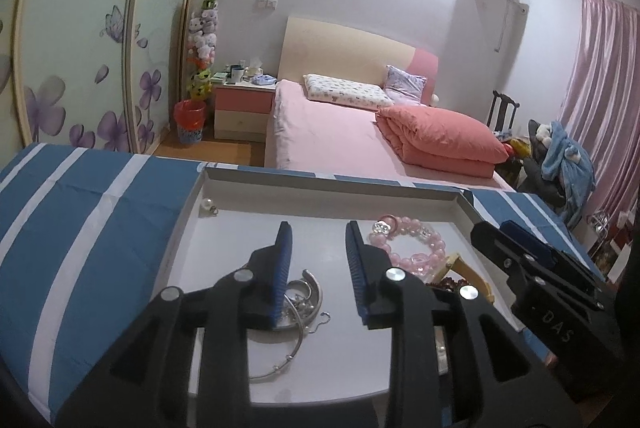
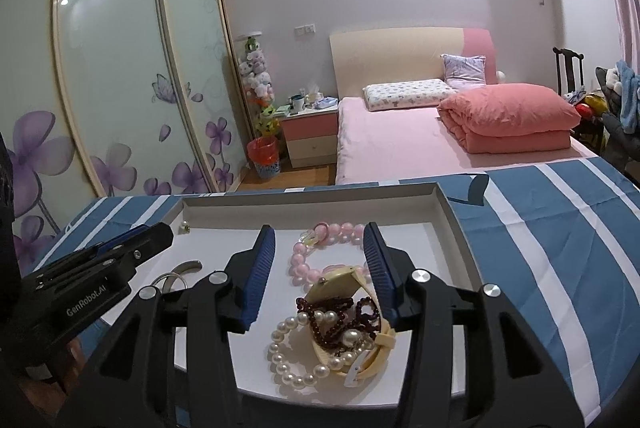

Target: Organize jewelry

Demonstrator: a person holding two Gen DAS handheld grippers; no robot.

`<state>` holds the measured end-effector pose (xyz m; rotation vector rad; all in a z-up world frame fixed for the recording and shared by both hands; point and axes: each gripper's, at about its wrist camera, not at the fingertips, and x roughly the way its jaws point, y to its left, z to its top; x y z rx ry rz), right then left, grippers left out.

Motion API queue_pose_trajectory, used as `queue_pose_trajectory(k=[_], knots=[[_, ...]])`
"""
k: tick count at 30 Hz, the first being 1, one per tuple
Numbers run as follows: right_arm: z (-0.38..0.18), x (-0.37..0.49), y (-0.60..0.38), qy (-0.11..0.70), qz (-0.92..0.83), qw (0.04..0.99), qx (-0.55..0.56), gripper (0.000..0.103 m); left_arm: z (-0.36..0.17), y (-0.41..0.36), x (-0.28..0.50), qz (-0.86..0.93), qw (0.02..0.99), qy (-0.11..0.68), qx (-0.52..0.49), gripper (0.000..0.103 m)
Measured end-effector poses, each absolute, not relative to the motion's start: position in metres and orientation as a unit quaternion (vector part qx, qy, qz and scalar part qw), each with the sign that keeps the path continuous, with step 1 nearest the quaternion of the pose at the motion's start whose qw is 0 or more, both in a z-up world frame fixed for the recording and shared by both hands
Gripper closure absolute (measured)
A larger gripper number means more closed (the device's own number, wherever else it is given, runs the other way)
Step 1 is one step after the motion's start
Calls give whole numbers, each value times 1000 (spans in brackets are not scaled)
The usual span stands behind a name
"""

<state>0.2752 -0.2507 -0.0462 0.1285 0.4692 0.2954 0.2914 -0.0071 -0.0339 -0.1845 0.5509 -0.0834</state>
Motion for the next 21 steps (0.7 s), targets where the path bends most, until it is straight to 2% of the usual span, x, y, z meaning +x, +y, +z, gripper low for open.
queue_pose_trajectory(k=[9, 11, 17, 21], knots=[[-46, 272, -259, 232, 140, 960, 69, 55, -23, 10, 287, -32, 954, 269, -125, 64], [-42, 267, -263, 229, 135, 961, 72, 52, -17, 20, 278, -26, 955, 263, -134, 57], [-28, 243, -270, 216, 132, 965, 71, 38, -3, 44, 239, -4, 961, 241, -132, 40], [-22, 217, -270, 205, 136, 968, 53, 20, 5, 53, 207, 4, 966, 226, -125, 28]])
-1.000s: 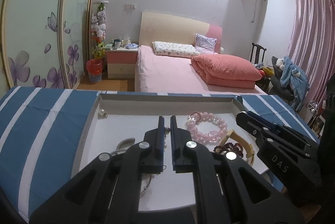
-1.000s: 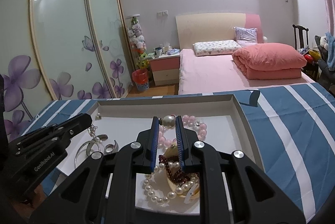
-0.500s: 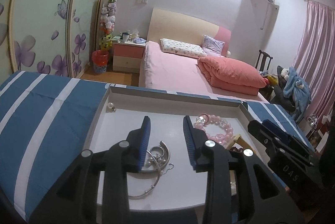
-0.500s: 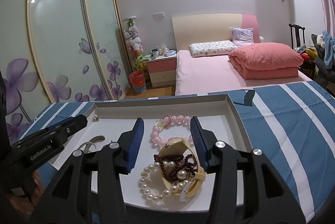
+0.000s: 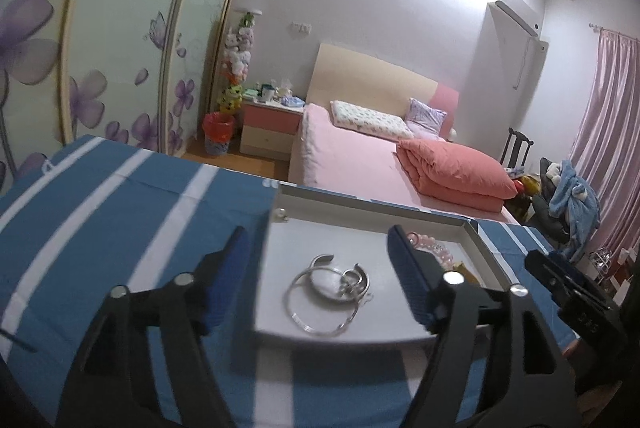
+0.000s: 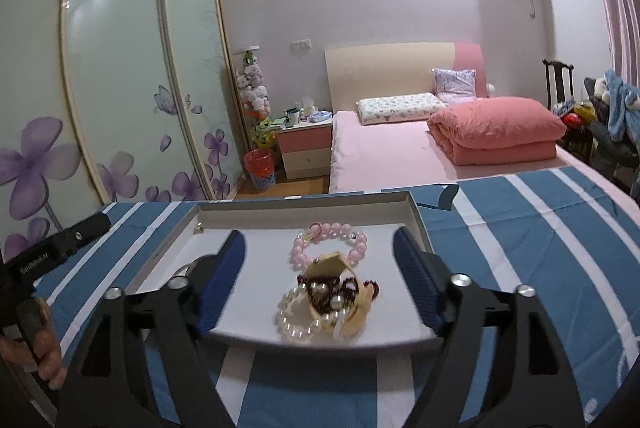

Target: Organize jewelry

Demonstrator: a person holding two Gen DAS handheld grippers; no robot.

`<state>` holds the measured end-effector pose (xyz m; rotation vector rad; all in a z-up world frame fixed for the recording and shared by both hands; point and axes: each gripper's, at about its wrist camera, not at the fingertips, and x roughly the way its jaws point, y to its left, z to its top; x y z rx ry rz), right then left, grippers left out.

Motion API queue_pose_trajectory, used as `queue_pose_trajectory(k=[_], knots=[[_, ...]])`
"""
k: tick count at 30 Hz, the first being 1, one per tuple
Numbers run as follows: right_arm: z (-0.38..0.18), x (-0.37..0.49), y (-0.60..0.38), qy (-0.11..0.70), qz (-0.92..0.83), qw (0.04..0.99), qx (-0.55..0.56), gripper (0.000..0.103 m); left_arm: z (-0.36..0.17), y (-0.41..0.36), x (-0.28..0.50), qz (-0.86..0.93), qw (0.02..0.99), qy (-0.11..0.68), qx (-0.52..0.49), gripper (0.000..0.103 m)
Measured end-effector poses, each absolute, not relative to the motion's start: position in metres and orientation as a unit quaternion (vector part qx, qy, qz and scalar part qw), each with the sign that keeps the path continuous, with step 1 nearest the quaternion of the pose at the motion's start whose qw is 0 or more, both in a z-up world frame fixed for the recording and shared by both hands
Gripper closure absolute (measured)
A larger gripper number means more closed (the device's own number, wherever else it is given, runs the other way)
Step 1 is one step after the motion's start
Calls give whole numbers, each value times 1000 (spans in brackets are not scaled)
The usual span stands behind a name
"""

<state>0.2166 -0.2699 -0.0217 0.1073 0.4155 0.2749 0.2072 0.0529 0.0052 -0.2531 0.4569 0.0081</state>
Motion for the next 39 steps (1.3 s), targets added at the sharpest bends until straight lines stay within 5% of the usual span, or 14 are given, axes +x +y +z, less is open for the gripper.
queue_pose_trajectory(k=[8, 39], knots=[[-25, 172, -273, 209, 129, 968, 43, 4, 6, 46, 151, 3, 974, 206, -97, 5], [-39, 107, -274, 194, 117, 974, 28, 3, -7, 13, 85, -10, 983, 181, -31, 4]])
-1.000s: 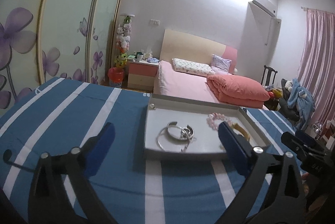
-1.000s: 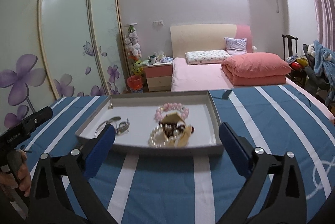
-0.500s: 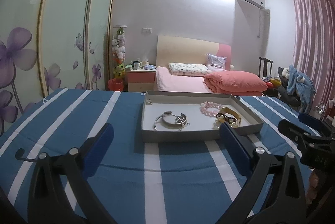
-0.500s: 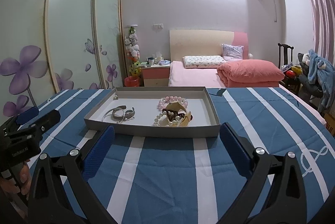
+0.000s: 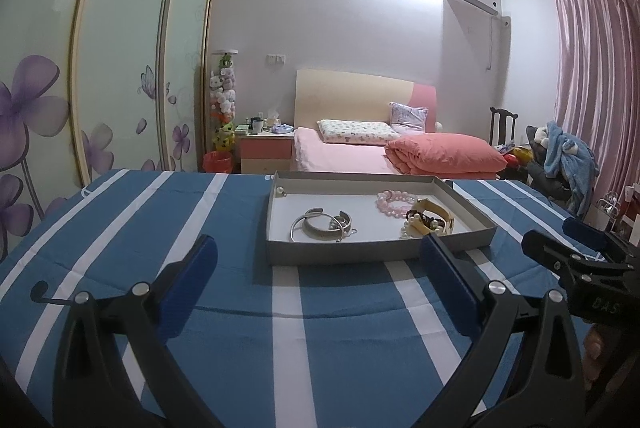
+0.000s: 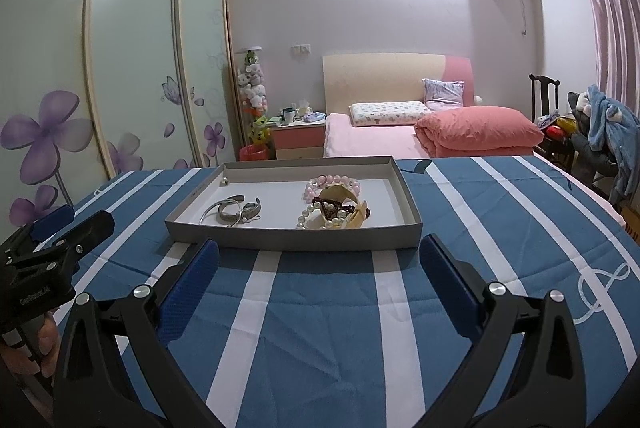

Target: Organize jewelry

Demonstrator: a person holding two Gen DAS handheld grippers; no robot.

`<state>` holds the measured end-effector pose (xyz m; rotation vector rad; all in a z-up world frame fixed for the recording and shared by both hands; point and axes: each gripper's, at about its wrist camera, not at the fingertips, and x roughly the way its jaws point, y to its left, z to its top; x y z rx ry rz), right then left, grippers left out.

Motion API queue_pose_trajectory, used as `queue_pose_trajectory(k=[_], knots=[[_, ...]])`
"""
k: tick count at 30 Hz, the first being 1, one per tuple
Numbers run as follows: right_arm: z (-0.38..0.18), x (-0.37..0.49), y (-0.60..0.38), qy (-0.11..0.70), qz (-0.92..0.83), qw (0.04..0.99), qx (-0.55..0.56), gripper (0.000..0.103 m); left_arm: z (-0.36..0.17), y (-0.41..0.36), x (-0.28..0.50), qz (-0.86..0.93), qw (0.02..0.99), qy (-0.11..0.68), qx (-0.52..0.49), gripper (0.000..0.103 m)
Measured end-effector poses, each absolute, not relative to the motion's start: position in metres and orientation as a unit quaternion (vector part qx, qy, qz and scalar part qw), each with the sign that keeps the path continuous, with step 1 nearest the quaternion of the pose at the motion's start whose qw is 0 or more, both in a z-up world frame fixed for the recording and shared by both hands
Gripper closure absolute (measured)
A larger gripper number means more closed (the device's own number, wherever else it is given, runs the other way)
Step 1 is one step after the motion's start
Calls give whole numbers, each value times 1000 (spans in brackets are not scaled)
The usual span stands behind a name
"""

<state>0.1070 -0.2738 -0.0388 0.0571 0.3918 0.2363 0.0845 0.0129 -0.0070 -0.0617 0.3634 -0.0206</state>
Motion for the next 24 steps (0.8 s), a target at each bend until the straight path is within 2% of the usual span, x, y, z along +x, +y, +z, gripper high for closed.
queue_pose_trajectory(k=[24], knots=[[-47, 105, -272, 202, 117, 972, 33, 3, -12, 14, 87, -12, 982, 187, -32, 4]])
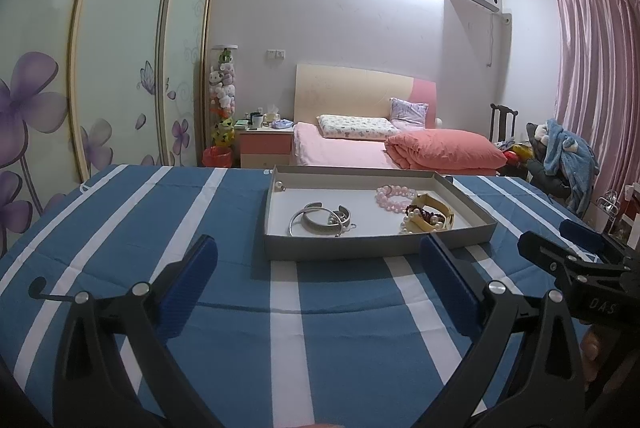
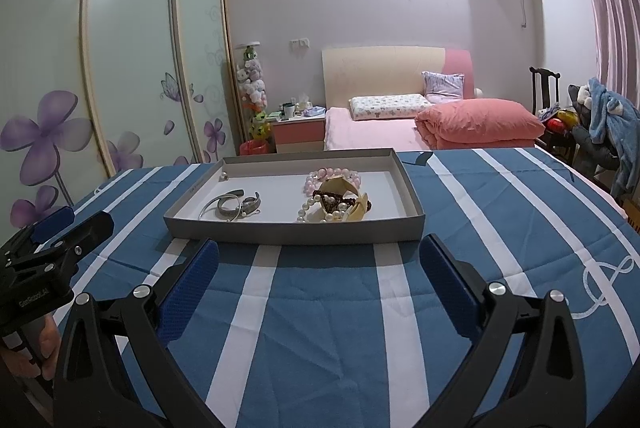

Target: Organize jewelry

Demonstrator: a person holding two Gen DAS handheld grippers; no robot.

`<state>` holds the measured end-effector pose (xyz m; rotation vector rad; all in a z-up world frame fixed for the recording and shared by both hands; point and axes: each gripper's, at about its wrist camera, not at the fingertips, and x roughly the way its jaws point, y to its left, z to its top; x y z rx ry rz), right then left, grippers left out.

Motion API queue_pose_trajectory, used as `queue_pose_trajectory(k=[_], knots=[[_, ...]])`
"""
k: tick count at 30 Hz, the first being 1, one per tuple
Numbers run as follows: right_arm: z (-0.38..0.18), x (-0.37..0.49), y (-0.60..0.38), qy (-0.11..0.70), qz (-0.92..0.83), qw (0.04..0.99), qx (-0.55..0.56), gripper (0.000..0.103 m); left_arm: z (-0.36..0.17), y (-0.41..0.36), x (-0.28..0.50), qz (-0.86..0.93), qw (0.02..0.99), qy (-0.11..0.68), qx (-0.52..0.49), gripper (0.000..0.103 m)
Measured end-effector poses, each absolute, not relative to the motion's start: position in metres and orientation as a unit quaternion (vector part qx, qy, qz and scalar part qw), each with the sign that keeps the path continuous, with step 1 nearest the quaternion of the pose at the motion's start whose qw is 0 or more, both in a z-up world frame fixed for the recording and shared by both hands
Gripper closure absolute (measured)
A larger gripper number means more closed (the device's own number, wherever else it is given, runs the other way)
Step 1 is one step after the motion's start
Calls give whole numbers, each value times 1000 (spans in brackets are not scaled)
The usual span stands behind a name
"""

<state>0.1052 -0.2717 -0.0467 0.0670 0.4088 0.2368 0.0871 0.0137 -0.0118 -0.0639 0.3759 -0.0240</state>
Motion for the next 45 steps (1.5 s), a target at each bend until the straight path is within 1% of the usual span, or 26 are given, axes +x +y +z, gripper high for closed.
queue_pose_trajectory(k=[45], knots=[[-52, 106, -269, 213, 119, 969, 36, 3, -19, 12, 90, -13, 980, 195, -34, 4]])
